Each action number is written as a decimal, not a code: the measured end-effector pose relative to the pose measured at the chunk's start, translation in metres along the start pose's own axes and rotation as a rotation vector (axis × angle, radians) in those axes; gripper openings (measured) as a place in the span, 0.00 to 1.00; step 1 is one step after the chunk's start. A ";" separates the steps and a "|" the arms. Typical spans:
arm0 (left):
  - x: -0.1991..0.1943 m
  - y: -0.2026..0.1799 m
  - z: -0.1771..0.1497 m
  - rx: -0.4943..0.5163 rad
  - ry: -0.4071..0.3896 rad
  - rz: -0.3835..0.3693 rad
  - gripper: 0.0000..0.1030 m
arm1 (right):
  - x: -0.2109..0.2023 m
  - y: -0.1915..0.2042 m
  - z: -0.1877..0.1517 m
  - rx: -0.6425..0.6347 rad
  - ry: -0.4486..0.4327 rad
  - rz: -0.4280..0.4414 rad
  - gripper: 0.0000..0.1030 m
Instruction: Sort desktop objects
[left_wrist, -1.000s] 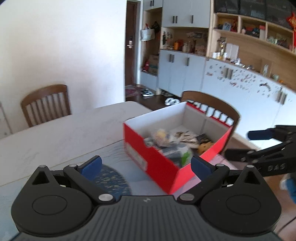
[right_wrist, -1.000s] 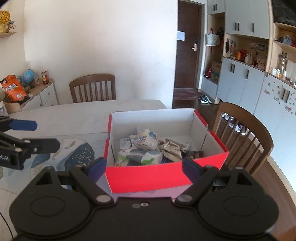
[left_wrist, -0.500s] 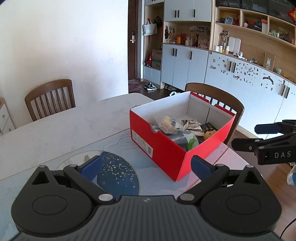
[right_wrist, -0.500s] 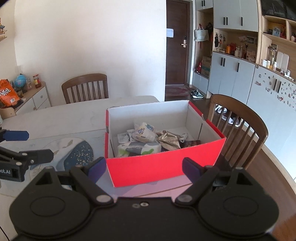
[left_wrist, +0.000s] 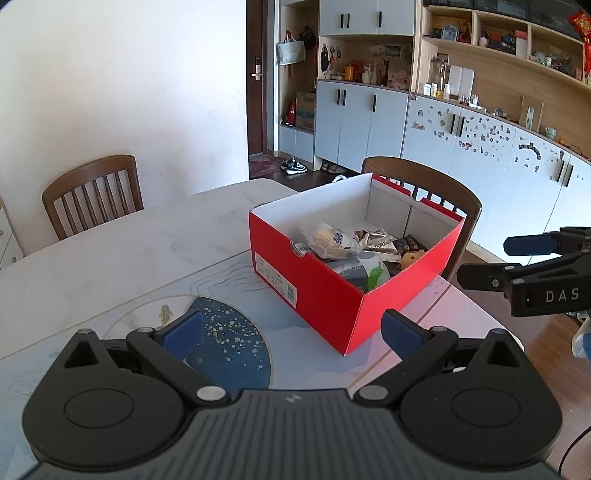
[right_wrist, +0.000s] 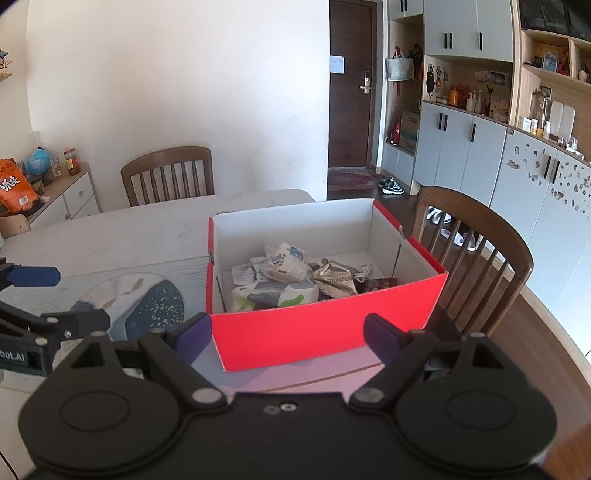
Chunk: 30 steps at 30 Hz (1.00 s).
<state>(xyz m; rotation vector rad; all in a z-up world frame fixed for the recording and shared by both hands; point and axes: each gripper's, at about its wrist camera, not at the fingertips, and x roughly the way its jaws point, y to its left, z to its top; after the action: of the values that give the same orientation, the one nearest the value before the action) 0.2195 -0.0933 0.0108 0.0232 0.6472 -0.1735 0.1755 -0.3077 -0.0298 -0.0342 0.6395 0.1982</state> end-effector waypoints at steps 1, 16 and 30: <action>0.001 0.000 0.000 -0.002 0.003 -0.001 1.00 | 0.000 0.000 0.000 0.000 0.000 0.002 0.87; 0.008 0.005 0.001 -0.003 0.013 -0.003 1.00 | 0.006 -0.005 0.003 -0.001 0.011 0.008 0.87; 0.012 0.013 0.001 -0.010 0.013 -0.004 1.00 | 0.017 0.000 0.009 0.002 0.021 0.007 0.87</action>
<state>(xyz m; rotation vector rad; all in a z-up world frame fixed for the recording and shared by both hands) 0.2316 -0.0823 0.0043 0.0128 0.6608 -0.1743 0.1940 -0.3038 -0.0323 -0.0320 0.6608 0.2042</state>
